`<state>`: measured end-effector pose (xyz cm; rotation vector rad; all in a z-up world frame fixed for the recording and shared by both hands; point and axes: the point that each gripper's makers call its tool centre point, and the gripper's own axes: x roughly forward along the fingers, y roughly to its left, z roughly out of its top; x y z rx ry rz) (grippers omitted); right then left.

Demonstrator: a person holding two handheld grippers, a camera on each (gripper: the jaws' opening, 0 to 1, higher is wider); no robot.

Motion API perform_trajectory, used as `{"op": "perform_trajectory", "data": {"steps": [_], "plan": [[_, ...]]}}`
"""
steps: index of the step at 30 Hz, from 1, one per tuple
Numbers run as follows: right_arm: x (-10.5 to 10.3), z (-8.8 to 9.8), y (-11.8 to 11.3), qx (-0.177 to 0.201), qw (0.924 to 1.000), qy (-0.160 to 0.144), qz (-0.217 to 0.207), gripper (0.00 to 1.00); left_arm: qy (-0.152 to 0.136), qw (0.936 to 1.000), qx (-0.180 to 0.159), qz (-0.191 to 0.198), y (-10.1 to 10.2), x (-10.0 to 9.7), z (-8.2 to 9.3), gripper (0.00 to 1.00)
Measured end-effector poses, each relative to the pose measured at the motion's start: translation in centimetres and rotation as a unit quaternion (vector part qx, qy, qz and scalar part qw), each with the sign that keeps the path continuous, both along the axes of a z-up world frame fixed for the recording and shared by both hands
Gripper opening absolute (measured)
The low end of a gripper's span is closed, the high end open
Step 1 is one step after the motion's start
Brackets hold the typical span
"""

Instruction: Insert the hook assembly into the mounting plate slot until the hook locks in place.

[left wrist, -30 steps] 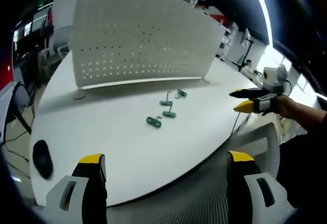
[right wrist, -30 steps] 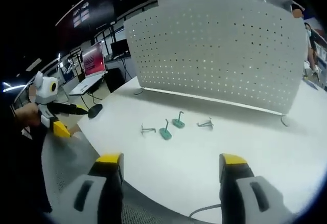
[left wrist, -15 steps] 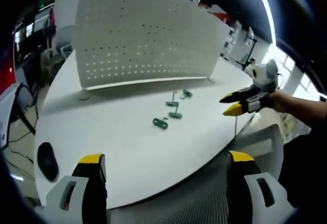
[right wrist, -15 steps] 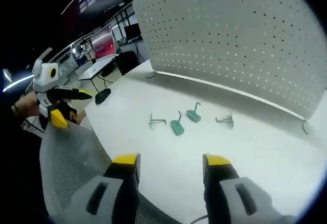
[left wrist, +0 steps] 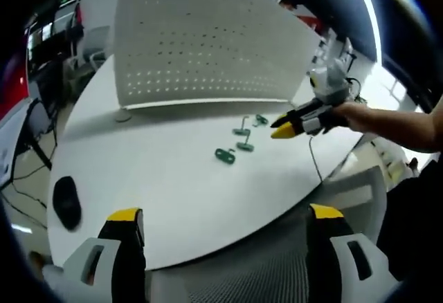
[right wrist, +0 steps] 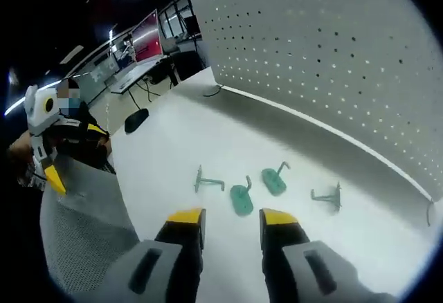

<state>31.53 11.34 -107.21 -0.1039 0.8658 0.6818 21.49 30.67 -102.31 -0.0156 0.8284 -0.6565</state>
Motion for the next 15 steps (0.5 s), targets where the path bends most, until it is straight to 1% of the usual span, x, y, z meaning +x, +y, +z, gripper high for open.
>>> {"op": "perform_trajectory", "data": {"steps": [5,9,12,13,15], "plan": [[1.3,-1.2,0.9,-0.017,0.9995,0.005,0.027,0.22,0.005,1.0000,0.002,0.006,0.3,-0.2,-0.1,0.99],[2.1,-2.6,1.3,-0.037,0.9980,0.027,0.043,0.20,0.007,0.9999,0.002,0.009,0.4,-0.4,-0.1,0.99],[2.7,-3.2,1.6,-0.051,0.9964,0.027,0.061,0.16,0.011,0.9998,0.003,0.016,0.5,-0.4,-0.3,0.99],[3.0,-3.3,1.5,-0.062,0.9954,0.018,0.070,0.14,0.014,0.9998,0.004,0.016,0.5,-0.5,-0.3,0.99],[3.3,-3.8,1.5,-0.067,0.9947,0.026,0.073,0.12,0.011,0.9997,0.003,0.022,0.5,-0.5,-0.1,0.99]]}}
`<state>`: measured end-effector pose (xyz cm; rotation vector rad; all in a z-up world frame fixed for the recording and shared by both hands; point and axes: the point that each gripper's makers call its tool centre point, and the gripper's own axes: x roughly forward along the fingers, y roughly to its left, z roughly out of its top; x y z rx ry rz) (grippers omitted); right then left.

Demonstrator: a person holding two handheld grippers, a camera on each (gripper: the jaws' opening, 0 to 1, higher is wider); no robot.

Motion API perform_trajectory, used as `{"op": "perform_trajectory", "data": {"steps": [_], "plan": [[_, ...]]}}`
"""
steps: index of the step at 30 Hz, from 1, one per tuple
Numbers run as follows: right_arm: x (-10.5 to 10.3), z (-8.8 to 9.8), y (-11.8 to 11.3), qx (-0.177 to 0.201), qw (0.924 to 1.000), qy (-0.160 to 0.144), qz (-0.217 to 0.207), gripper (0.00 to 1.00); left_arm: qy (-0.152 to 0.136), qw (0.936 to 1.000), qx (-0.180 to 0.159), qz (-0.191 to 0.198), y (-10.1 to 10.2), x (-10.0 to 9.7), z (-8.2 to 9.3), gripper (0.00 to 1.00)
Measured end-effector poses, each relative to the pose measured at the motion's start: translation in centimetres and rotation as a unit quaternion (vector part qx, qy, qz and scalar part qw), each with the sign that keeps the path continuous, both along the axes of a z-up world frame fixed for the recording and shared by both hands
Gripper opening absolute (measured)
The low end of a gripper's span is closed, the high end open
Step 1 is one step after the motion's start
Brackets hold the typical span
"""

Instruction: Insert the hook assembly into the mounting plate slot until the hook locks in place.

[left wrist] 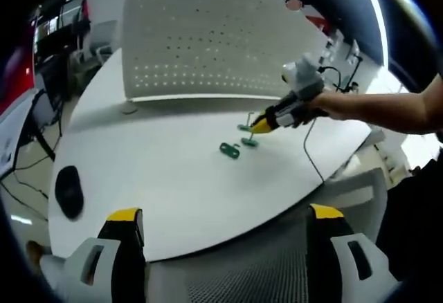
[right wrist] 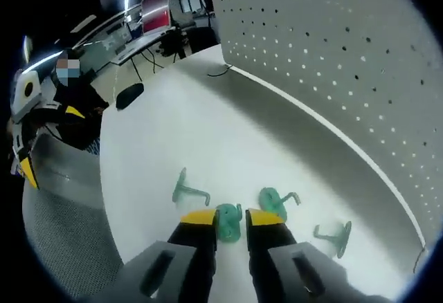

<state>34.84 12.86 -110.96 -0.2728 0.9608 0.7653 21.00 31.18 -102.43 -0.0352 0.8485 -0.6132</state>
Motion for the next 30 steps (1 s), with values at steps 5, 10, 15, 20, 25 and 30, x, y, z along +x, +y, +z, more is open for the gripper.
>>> {"op": "perform_trajectory", "data": {"steps": [5,10,15,20,25,30], "plan": [[0.0,-0.7,0.2,0.011,0.9994,0.032,0.000,0.10,0.004,1.0000,0.001,0.002,0.0,-0.2,-0.1,0.99],[0.0,-1.0,-0.1,0.017,0.9985,0.050,-0.014,0.05,0.005,1.0000,0.001,0.006,0.0,-0.2,-0.2,0.99],[-0.1,-0.8,-0.1,0.021,0.9985,0.048,-0.017,0.01,0.004,1.0000,0.002,0.002,-0.1,-0.1,-0.1,0.99],[-0.3,-0.5,-0.2,0.023,0.9988,0.039,-0.020,0.00,-0.002,1.0000,0.000,0.000,-0.4,0.2,0.3,0.99],[-0.4,0.8,0.0,0.030,0.9990,0.025,-0.021,0.00,-0.006,1.0000,0.000,-0.004,-0.7,0.3,0.6,0.99],[0.4,3.2,0.0,0.054,0.9973,-0.002,-0.050,0.00,-0.011,0.9999,0.003,-0.009,-0.7,0.2,1.0,0.99]]}}
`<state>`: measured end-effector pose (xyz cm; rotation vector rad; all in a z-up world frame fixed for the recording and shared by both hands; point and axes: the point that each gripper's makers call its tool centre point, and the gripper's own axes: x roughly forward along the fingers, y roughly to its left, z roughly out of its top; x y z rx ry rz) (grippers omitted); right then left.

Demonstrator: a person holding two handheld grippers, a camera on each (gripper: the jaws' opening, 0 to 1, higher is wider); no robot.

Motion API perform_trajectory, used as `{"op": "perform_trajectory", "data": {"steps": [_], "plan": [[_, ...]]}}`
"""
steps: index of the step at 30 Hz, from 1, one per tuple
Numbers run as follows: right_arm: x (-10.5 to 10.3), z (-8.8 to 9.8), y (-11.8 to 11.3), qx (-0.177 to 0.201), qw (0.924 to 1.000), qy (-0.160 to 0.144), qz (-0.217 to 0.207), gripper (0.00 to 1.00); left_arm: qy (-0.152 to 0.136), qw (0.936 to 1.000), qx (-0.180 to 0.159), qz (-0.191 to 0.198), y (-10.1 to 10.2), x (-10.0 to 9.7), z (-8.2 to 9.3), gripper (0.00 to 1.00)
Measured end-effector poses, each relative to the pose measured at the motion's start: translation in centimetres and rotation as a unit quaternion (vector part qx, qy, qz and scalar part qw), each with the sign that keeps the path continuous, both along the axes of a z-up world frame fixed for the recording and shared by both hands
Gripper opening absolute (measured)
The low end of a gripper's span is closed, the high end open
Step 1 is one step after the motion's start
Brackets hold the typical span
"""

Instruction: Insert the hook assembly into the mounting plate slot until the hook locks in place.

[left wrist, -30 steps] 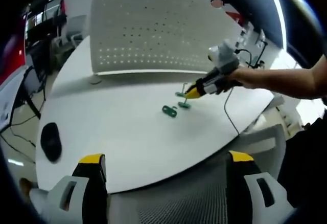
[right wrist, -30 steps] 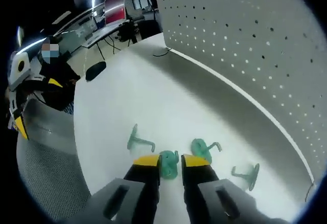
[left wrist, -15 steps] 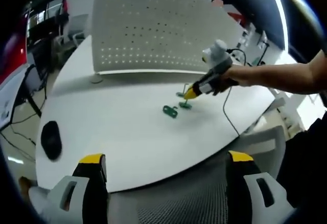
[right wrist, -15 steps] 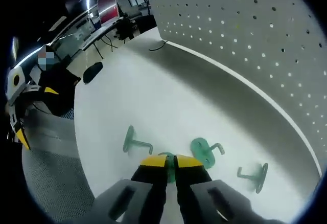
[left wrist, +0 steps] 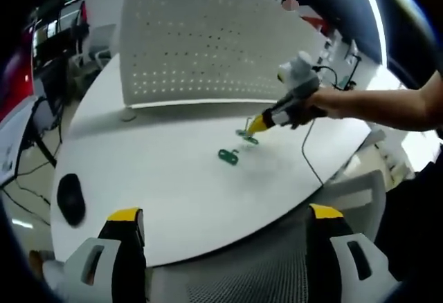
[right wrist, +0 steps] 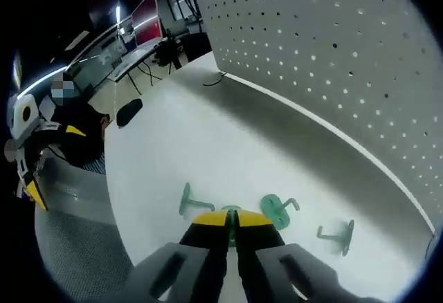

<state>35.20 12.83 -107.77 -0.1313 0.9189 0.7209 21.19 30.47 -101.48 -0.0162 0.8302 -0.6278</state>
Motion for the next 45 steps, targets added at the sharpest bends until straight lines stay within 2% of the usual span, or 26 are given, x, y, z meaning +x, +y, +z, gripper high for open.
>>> {"op": "perform_trajectory", "data": {"steps": [4,8,9,11,12,14,16,19,23,27,32,35,37,42,45], "plan": [[0.4,3.2,0.9,0.041,0.9983,-0.033,-0.024,0.00,-0.002,1.0000,-0.001,0.004,0.3,0.1,0.0,0.98],[0.0,6.6,2.4,0.093,0.9930,-0.064,-0.037,0.00,-0.015,0.9994,-0.017,0.025,0.5,1.3,0.9,0.96],[-0.3,7.1,2.7,0.101,0.9920,-0.065,-0.039,0.00,-0.018,0.9992,-0.024,0.026,0.3,1.6,1.2,0.96],[-1.1,8.7,3.3,0.109,0.9892,-0.089,-0.040,0.00,-0.018,0.9987,-0.041,0.026,-0.1,2.1,1.8,0.94],[-1.7,9.9,4.1,0.127,0.9853,-0.106,-0.044,0.00,-0.020,0.9985,-0.042,0.028,-0.3,2.3,2.1,0.93],[-3.0,11.4,5.4,0.156,0.9795,-0.117,-0.051,0.00,-0.034,0.9986,-0.035,0.021,-0.5,2.9,2.6,0.93],[-3.9,12.2,6.2,0.166,0.9767,-0.125,-0.053,0.00,-0.036,0.9984,-0.041,0.019,-0.9,3.1,2.9,0.91],[-5.3,13.4,7.5,0.194,0.9700,-0.133,-0.060,0.00,-0.036,0.9969,-0.067,0.020,-1.8,3.7,3.5,0.87],[-6.2,14.4,8.6,0.226,0.9622,-0.137,-0.066,0.00,-0.032,0.9954,-0.088,0.019,-2.6,4.3,4.1,0.79],[-7.1,15.2,9.4,0.249,0.9549,-0.145,-0.072,0.00,-0.019,0.9906,-0.134,0.019,-3.9,4.4,4.9,0.72],[-8.0,15.8,10.2,0.277,0.9459,-0.146,-0.084,0.00,-0.024,0.9912,-0.130,0.013,-4.3,4.4,5.2,0.55],[-8.4,15.7,10.8,0.279,0.9460,-0.147,-0.076,0.00,-0.017,0.9879,-0.153,0.019,-4.8,4.4,5.4,0.50],[-8.5,15.9,11.1,0.287,0.9433,-0.149,-0.074,0.00,-0.012,0.9859,-0.165,0.023,-5.0,4.4,5.5,0.47],[-8.7,16.5,11.5,0.297,0.9403,-0.151,-0.072,0.00,-0.005,0.9821,-0.186,0.027,-5.2,4.2,5.7,0.33],[-8.8,17.0,12.0,0.299,0.9391,-0.155,-0.067,0.00,-0.003,0.9802,-0.196,0.030,-5.3,4.2,5.9,0.29]]}}
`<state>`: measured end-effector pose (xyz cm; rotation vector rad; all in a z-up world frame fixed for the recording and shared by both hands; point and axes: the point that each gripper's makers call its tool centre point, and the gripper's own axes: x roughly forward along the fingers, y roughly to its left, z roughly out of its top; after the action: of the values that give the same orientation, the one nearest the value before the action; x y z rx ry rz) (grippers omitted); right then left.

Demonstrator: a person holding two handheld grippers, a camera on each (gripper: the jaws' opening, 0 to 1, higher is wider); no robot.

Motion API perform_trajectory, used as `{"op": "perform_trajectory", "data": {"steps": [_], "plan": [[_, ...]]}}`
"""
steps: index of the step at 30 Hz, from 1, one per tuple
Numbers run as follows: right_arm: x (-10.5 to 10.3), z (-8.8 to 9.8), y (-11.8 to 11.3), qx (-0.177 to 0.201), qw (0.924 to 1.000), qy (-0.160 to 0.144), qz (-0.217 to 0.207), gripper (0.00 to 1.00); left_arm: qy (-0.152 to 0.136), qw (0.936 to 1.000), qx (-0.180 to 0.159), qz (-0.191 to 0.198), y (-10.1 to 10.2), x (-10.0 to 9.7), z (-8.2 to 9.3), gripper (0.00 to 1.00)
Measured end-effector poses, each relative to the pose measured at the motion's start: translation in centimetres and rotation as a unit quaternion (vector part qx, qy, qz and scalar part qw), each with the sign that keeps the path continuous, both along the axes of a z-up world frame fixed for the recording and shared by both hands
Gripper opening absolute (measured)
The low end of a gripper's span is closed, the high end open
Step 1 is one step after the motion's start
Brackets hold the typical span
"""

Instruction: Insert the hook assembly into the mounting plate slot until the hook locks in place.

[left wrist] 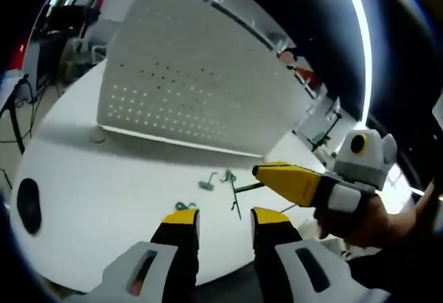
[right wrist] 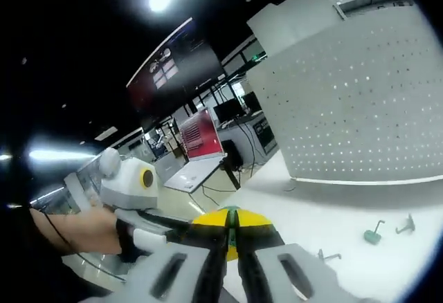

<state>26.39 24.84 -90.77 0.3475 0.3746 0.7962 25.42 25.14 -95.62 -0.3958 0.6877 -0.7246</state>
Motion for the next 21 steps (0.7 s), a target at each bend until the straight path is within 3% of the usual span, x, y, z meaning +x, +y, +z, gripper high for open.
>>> {"op": "perform_trajectory", "data": {"steps": [3,8,10,12,21], "plan": [[-0.1,0.4,0.4,0.005,1.0000,-0.006,0.003,0.00,0.001,0.9998,-0.016,0.007,0.0,0.1,0.3,0.26],[-0.5,0.6,0.8,0.008,0.9999,-0.009,0.002,0.00,0.002,0.9991,-0.039,0.016,0.2,0.2,0.8,0.12],[-0.6,1.0,1.0,0.013,0.9998,-0.013,0.001,0.00,0.001,0.9970,-0.076,0.013,-0.2,0.2,1.5,0.10],[-0.8,1.3,1.3,0.012,0.9998,-0.017,0.004,0.00,0.023,0.9924,-0.119,0.020,-0.2,0.1,1.9,0.06],[-1.1,1.8,2.1,0.001,0.9994,-0.033,0.011,0.00,-0.008,0.9954,-0.094,0.018,0.2,0.3,2.1,0.02]]}}
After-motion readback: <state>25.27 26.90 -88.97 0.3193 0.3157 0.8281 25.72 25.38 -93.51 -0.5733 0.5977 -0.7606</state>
